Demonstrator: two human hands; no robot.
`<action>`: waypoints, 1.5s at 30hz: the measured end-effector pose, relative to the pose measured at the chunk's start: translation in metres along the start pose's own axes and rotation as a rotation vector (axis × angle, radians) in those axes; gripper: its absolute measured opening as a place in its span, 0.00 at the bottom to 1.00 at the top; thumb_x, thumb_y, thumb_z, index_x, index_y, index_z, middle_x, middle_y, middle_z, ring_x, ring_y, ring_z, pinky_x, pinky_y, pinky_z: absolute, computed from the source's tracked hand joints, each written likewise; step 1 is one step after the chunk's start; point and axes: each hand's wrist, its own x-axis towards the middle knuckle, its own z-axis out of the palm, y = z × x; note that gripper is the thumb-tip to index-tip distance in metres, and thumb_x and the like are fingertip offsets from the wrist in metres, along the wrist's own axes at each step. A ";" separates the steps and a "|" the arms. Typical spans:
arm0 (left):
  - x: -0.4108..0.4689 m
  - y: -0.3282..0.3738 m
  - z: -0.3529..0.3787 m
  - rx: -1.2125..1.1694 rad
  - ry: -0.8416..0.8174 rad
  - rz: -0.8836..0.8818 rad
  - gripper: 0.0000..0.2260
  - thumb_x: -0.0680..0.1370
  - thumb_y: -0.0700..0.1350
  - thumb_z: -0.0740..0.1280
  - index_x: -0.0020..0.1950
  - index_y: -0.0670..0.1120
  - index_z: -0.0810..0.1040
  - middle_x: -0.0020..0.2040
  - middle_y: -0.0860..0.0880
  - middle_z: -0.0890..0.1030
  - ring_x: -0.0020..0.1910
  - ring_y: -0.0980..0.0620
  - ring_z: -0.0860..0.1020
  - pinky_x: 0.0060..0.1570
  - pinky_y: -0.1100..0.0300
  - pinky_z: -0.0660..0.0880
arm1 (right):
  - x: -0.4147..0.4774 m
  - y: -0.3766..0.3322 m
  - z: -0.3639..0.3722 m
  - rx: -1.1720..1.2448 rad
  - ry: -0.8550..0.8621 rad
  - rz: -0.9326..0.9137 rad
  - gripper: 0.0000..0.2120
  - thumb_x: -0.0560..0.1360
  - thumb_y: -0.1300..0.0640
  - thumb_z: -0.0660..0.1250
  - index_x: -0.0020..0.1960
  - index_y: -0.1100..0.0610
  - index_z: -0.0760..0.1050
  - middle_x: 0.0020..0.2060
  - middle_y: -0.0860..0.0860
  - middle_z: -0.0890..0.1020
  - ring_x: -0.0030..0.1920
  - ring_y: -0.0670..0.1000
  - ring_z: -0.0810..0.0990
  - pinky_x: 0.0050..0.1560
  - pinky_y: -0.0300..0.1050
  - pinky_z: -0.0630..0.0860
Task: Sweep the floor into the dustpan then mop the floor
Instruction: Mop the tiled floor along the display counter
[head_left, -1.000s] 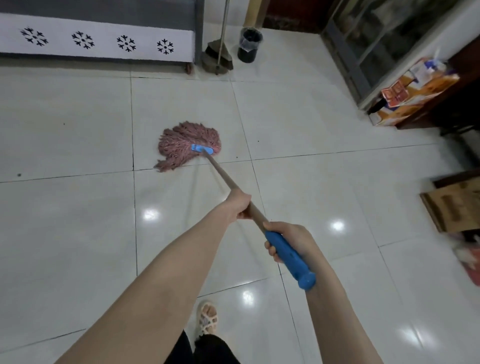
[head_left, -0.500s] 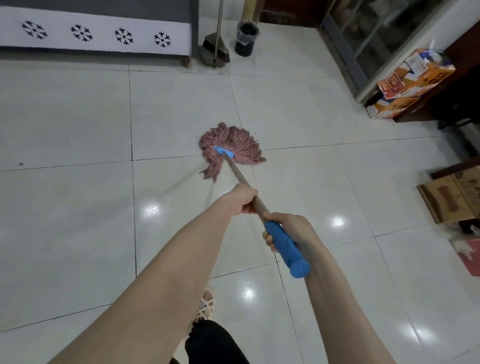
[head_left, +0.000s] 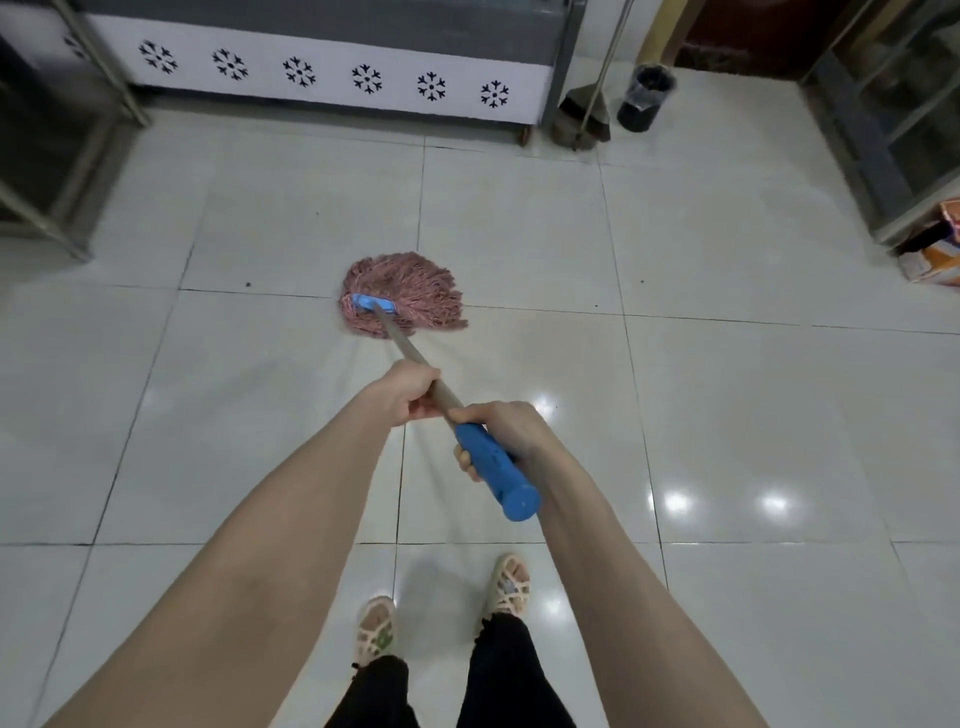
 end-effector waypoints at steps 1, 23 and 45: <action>-0.002 -0.006 -0.027 -0.014 0.030 -0.005 0.05 0.82 0.39 0.58 0.49 0.39 0.70 0.37 0.44 0.75 0.34 0.51 0.76 0.28 0.59 0.77 | 0.003 0.004 0.023 -0.013 -0.029 -0.001 0.09 0.74 0.64 0.68 0.51 0.67 0.71 0.29 0.59 0.75 0.18 0.50 0.73 0.21 0.37 0.71; -0.066 -0.113 -0.083 -0.032 0.019 -0.038 0.12 0.82 0.36 0.55 0.64 0.32 0.65 0.44 0.40 0.74 0.38 0.47 0.77 0.28 0.56 0.76 | -0.054 0.099 0.060 -0.225 -0.055 0.045 0.09 0.77 0.58 0.66 0.48 0.64 0.72 0.29 0.56 0.75 0.19 0.47 0.72 0.22 0.34 0.69; -0.265 -0.301 0.364 0.294 -0.549 -0.069 0.12 0.80 0.36 0.58 0.63 0.36 0.67 0.41 0.42 0.74 0.35 0.49 0.77 0.28 0.55 0.78 | -0.292 0.343 -0.268 0.282 0.485 -0.007 0.07 0.76 0.62 0.65 0.41 0.65 0.71 0.25 0.58 0.75 0.19 0.49 0.72 0.21 0.37 0.71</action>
